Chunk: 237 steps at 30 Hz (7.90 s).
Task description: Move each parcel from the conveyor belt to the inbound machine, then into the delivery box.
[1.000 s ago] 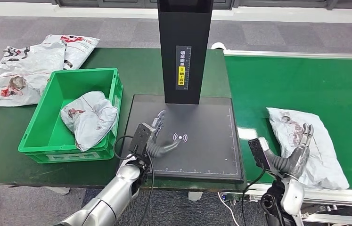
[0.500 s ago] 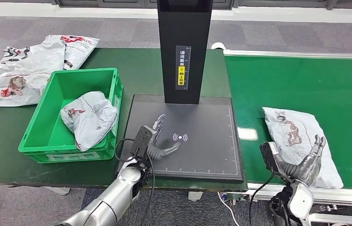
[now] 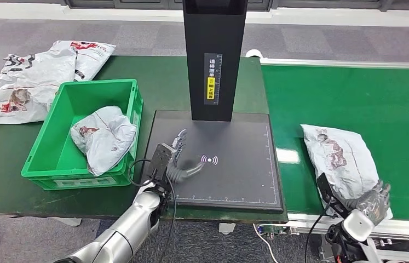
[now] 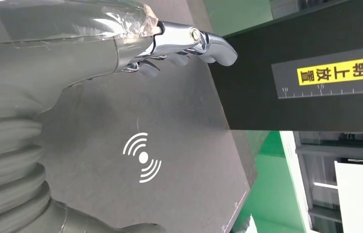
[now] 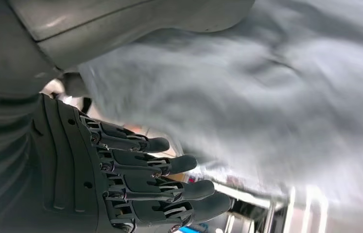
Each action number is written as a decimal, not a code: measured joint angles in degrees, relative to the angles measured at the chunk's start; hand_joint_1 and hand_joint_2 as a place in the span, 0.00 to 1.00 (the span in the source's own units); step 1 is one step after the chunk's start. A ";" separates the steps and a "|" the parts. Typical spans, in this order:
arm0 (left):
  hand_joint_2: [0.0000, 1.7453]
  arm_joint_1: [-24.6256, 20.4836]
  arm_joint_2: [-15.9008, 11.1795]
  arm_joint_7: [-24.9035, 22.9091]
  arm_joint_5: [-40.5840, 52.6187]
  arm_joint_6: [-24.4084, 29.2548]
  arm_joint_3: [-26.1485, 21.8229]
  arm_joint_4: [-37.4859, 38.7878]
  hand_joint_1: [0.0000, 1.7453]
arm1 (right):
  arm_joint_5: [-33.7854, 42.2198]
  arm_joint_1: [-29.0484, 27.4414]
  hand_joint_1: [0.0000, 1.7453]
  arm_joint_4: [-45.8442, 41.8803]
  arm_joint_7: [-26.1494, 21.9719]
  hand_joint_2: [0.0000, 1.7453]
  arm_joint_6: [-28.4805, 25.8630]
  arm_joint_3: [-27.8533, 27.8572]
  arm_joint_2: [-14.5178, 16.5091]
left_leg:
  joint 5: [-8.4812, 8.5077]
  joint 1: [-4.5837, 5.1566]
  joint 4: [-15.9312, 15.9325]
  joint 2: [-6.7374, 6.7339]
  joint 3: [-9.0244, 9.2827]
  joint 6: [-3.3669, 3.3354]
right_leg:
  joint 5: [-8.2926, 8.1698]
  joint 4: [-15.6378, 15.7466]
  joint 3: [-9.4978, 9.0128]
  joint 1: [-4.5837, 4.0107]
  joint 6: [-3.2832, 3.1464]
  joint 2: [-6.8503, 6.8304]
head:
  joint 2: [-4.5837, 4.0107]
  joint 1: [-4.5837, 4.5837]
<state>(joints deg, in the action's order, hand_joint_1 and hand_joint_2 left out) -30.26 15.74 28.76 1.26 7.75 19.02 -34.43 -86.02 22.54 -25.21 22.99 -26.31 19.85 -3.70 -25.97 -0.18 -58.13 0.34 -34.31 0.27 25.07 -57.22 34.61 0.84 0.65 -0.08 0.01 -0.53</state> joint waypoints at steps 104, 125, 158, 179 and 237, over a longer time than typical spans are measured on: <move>1.00 -1.77 -1.66 -0.56 -1.50 2.26 -3.41 -1.42 0.00 | 37.39 0.29 0.00 -13.61 -27.31 1.00 13.78 -43.62 11.97 | 0.09 -0.05 -0.02 -0.09 0.34 0.10 | -0.02 -0.05 -0.24 -0.04 -0.03 0.12 | 0.00 -0.02; 1.00 1.58 -3.25 1.62 -4.41 4.27 -3.41 -10.89 0.00 | 60.31 -6.29 0.00 -30.87 -42.68 1.00 11.21 -42.86 9.60 | 0.10 -0.06 -0.01 -0.08 0.09 0.14 | -0.01 -0.09 -0.01 -0.04 -0.07 0.14 | 0.00 -0.02; 1.00 -6.43 0.65 -10.04 36.12 1.91 14.14 6.03 0.00 | 74.33 -10.47 0.00 -42.75 -49.37 1.00 21.19 -24.50 14.06 | 0.09 -0.04 -0.02 -0.04 0.01 0.13 | 0.00 -0.06 0.06 -0.03 -0.05 0.09 | 0.01 -0.02; 1.00 -15.56 2.51 -18.67 42.47 -3.87 23.24 14.28 1.00 | 72.32 -10.25 0.00 -45.39 -48.54 1.00 23.93 -22.48 15.62 | 0.07 -0.04 -0.02 0.07 0.62 0.03 | 0.04 -0.02 -0.70 -0.03 0.01 -0.13 | 0.01 -0.02; 1.00 -25.48 -15.16 -30.59 65.64 19.01 -27.69 11.98 1.00 | 77.02 -22.82 0.00 -68.02 -43.64 1.00 12.79 -15.85 15.54 | 0.12 -0.12 -0.03 -0.06 -0.11 0.19 | -0.01 -0.16 0.20 -0.09 -0.13 0.13 | 0.01 -0.02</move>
<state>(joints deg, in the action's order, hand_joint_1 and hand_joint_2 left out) -55.74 0.58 -1.83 66.90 26.76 -8.67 -22.45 -9.01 -0.28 -93.23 -20.65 -13.52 4.00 11.85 -25.85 -0.30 -58.16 0.28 -34.42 0.46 25.06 -57.38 34.81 0.75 0.52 0.05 0.01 -0.55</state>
